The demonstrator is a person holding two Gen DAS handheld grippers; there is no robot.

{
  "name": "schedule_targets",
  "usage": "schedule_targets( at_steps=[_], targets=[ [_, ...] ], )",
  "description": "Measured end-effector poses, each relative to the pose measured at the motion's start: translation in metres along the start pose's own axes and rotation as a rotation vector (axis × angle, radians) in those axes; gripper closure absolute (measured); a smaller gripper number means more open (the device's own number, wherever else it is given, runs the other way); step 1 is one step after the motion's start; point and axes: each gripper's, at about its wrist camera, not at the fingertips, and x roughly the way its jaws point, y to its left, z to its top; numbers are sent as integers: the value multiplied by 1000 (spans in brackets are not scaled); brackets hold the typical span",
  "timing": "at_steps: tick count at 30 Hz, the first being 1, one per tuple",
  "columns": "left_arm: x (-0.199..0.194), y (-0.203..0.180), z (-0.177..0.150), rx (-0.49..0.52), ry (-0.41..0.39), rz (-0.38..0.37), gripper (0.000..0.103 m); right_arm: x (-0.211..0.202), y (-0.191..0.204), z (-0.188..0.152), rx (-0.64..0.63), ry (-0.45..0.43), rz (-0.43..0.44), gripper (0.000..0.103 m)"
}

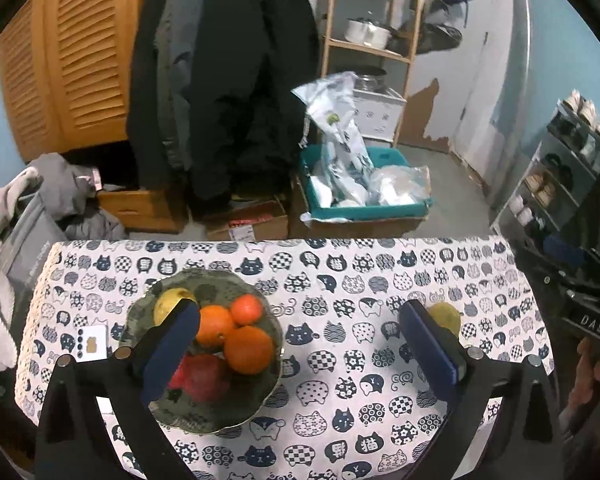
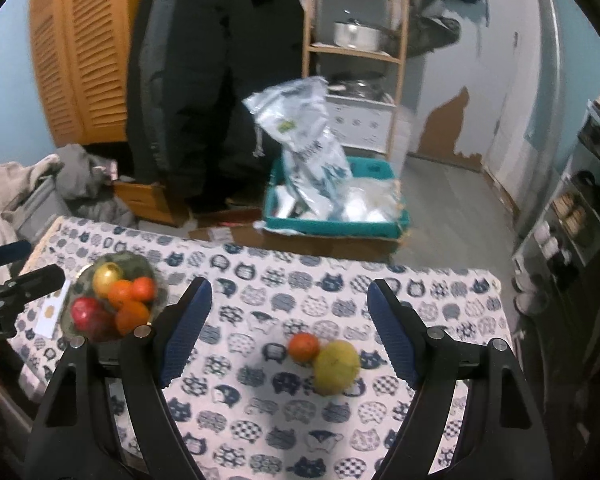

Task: Organize fruits
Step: 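Raise both open tools and move them toward the tangerine and green pear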

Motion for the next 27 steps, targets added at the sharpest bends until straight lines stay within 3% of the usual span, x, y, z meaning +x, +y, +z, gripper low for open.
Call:
schedule_targets(
  at_steps=[16, 27],
  targets=[
    [56, -55, -2, 79, 98, -34, 2, 38, -60, -33, 93, 121, -63, 24],
    [120, -75, -19, 107, 213, -24, 2, 110, -78, -65, 183, 296, -17, 24]
  ],
)
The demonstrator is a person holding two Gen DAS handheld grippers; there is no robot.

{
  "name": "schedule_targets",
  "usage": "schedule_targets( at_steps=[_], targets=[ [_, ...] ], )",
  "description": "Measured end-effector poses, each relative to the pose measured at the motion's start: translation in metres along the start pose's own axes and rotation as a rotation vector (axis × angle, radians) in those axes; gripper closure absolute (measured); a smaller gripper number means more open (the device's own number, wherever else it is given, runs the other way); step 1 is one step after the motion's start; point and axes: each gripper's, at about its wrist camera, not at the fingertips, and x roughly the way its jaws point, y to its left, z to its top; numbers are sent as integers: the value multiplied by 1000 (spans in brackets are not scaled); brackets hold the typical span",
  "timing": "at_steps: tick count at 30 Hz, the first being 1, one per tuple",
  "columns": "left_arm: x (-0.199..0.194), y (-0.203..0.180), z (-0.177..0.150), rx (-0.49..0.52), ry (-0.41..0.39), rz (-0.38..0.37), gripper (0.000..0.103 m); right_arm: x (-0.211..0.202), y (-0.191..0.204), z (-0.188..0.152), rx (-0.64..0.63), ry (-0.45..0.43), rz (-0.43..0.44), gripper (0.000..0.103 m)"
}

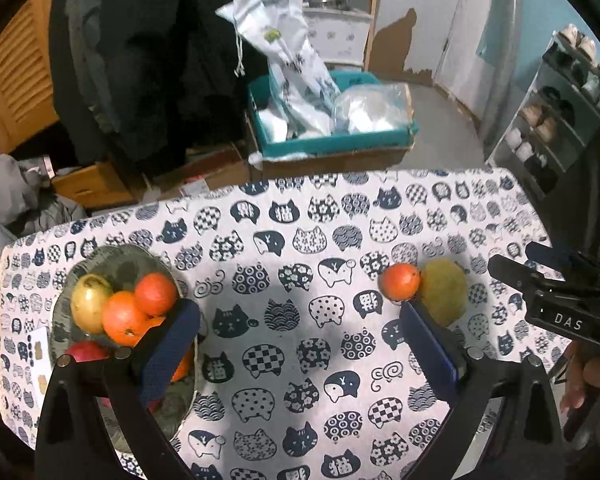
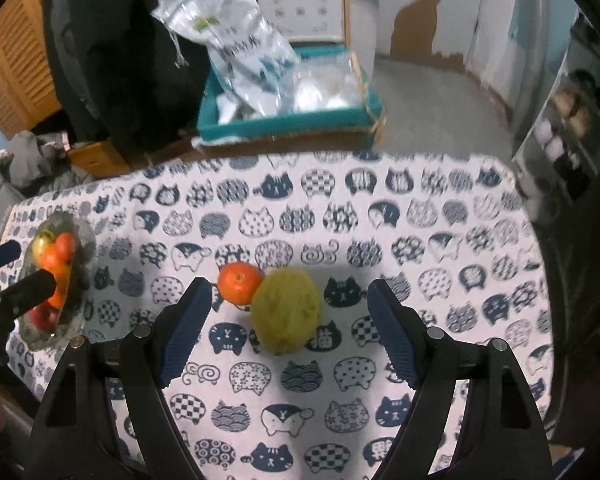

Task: Organize fruits
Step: 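Raise both open tools and move them toward the tangerine and green pear, then close the left tool on the tangerine while the right tool grasps the green pear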

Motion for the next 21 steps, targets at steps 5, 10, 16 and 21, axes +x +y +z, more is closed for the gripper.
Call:
schedule_targets(
  at_steps=[5, 10, 16, 21],
  targets=[
    [32, -5, -5, -4, 65, -3, 2, 34, -7, -6, 32, 79, 0, 24],
    [59, -3, -6, -18, 102, 7, 2, 57, -7, -12, 20, 134, -8, 24],
    [80, 0, -8, -48, 141, -5, 2, 75, -2, -17, -3, 174, -6, 24],
    [89, -1, -9, -40, 153, 1, 2, 88, -1, -19, -13, 192, 8, 24]
  ],
)
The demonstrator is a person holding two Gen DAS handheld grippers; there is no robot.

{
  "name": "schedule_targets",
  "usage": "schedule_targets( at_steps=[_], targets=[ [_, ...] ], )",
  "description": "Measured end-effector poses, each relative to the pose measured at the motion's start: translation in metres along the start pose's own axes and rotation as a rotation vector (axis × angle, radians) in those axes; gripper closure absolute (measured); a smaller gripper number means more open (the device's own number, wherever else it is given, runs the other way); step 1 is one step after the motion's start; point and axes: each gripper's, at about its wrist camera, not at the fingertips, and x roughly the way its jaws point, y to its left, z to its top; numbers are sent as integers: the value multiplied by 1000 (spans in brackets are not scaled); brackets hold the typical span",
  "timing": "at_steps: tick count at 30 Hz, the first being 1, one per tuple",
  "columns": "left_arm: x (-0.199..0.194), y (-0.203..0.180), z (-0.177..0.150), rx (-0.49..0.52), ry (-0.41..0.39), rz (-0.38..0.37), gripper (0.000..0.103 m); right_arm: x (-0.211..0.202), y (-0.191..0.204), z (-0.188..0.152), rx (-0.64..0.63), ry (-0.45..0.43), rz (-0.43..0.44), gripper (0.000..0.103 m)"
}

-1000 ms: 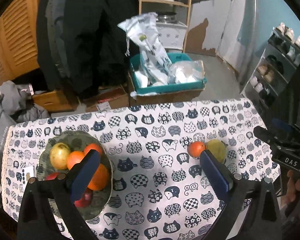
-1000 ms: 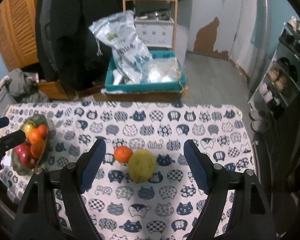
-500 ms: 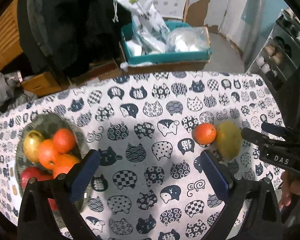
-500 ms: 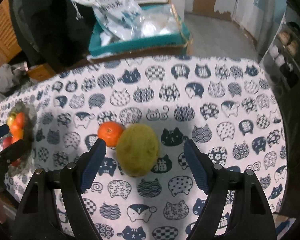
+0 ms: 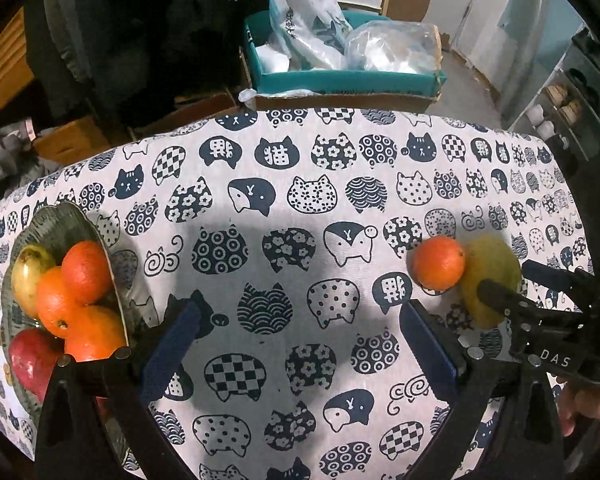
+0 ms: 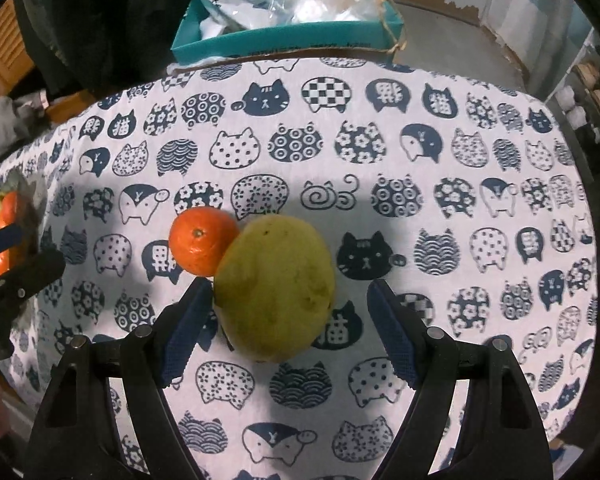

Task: Organize fruits
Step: 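Close the left tool on the tangerine while the right tool grasps the green pear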

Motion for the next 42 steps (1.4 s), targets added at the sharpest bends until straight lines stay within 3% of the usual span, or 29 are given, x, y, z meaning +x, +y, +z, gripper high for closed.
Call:
schedule_targets(
  at_steps=[5, 9, 13, 25, 39, 42],
  targets=[
    [5, -1, 2, -7, 7, -11, 2, 14, 1, 0, -7, 27, -2, 24],
    [8, -5, 5, -2, 8, -19, 2, 23, 2, -3, -5, 48, 46, 35],
    [11, -12, 8, 5, 9, -34, 2, 22, -2, -5, 6, 44, 57, 36],
    [22, -54, 20, 61, 2, -68, 2, -6, -34, -2, 23, -71, -97, 37],
    [50, -98, 19, 142, 33, -78, 2, -17, -83, -16, 120, -71, -105, 37],
    [54, -101, 19, 148, 44, -79, 8, -19, -85, -16, 126, -75, -102, 37]
  ],
)
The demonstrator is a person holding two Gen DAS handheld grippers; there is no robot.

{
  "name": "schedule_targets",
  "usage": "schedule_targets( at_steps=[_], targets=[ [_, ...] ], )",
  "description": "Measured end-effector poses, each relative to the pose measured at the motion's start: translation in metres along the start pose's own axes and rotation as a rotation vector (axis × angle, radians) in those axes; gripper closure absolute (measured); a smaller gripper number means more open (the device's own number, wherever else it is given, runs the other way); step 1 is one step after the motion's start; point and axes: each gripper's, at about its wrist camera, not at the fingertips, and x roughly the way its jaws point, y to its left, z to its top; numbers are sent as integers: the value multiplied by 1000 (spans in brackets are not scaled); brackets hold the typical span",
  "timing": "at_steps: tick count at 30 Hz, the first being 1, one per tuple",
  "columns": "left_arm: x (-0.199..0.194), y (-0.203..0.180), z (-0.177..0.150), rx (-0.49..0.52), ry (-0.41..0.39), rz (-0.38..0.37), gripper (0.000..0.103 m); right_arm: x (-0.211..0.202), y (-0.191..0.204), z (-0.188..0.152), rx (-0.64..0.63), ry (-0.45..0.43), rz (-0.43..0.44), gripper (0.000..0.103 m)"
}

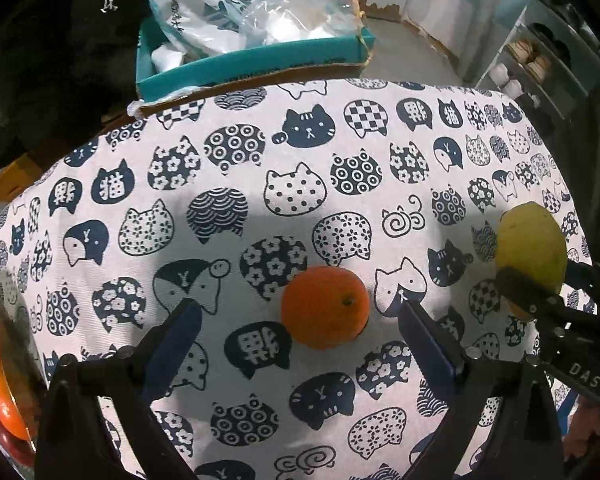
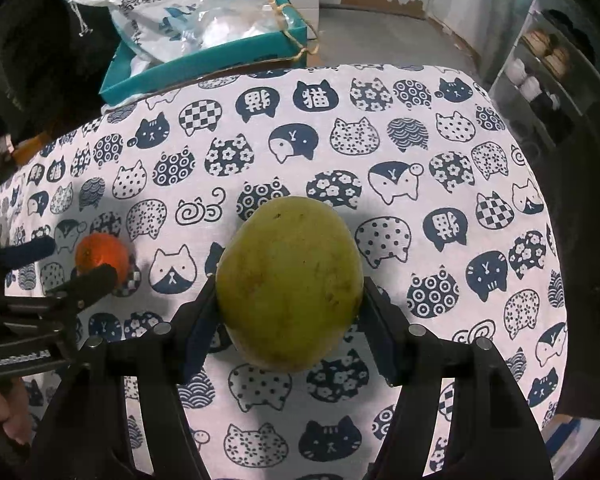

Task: Organize fruits
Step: 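Close the left tool on the tangerine while the right tool grasps the green pear, then lift the tangerine and pear and carry both over the green bowl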

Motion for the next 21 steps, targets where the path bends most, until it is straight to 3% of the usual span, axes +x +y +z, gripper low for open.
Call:
schedule_targets(
  at_steps=[6, 9, 21],
  targets=[
    [4, 0, 0, -2, 20, -27, 38, 2, 2, 2, -1, 2, 7, 37],
    [3, 0, -1, -15, 18, -83, 56, 3, 5, 2, -8, 4, 8, 37],
    [-37, 7, -1, -26, -59, -55, 58, -17, 18, 6, -35, -39, 23, 37]
  ],
)
